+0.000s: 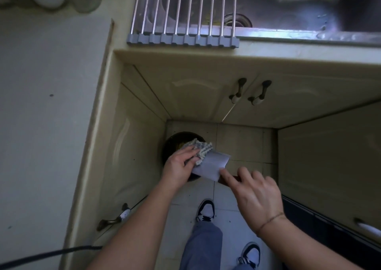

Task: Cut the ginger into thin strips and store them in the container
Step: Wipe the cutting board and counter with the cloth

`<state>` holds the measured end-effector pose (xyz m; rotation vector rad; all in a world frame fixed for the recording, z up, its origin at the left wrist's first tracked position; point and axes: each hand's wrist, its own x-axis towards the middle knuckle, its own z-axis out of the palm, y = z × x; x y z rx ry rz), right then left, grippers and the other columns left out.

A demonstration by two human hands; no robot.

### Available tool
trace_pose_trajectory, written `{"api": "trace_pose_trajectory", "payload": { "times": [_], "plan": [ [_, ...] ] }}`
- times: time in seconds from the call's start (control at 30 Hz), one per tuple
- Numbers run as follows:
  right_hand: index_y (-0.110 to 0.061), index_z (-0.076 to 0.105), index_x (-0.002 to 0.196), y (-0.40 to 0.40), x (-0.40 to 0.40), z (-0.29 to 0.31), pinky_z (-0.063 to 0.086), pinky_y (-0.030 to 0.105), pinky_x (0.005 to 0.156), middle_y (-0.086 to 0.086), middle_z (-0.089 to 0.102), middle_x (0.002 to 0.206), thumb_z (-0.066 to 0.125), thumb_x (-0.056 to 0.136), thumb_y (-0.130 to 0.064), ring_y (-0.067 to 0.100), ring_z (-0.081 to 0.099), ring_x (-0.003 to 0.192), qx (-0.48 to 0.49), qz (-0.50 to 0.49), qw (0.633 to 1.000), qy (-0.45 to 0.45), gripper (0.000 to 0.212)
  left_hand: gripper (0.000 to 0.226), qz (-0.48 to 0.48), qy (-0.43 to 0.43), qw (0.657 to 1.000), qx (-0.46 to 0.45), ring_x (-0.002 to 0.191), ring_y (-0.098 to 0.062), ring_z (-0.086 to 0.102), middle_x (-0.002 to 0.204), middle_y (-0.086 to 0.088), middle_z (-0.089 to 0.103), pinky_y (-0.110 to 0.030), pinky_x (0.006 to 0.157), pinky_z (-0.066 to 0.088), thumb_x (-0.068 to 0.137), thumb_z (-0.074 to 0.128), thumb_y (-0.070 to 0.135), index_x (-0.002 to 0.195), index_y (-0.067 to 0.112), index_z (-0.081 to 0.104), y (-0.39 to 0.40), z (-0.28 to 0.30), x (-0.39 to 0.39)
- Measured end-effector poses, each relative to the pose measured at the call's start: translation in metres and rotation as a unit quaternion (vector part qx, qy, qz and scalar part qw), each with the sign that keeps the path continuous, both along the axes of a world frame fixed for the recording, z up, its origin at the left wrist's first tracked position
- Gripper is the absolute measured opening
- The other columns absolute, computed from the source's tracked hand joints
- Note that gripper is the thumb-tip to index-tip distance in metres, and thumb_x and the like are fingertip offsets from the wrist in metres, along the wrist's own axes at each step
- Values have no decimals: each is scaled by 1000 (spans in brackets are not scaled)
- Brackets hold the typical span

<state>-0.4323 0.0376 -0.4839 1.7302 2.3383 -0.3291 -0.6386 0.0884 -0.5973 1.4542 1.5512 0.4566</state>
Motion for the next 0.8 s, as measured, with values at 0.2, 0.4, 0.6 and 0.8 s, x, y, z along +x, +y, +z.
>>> {"api": "trace_pose_trajectory", "payload": {
  "times": [0.2,0.4,0.6,0.8],
  "plan": [
    [-22,76,114,-28,34,16,35,29,41,8,56,67,66,46,7,27,48,44,39,-44,997,40,75,29,-1,60,996,-66,109,-18,62,121,-4,67,-8,87,39,97,60,2,124,4,70,20,-17,-25],
    [-36,62,128,-37,46,28,49,24,50,-12,67,87,73,89,-27,7,65,65,-140,-295,923,206,42,31,338,-181,859,-338,102,-33,70,111,-17,73,-39,97,54,106,48,19,128,5,63,-12,-23,-32],
    [-2,55,108,-54,44,56,37,22,37,4,51,57,48,104,-29,15,42,37,-325,-581,491,562,28,36,360,-362,750,-420,103,-34,67,113,-23,72,-47,93,51,105,45,28,121,2,64,-49,53,38],
    [2,56,107,-118,73,110,21,20,37,6,52,55,50,103,-34,15,42,32,-293,-552,538,566,37,43,248,-427,744,-451,86,-34,73,110,-22,71,-41,72,60,94,51,35,116,2,67,-80,123,105]
  ]
}}
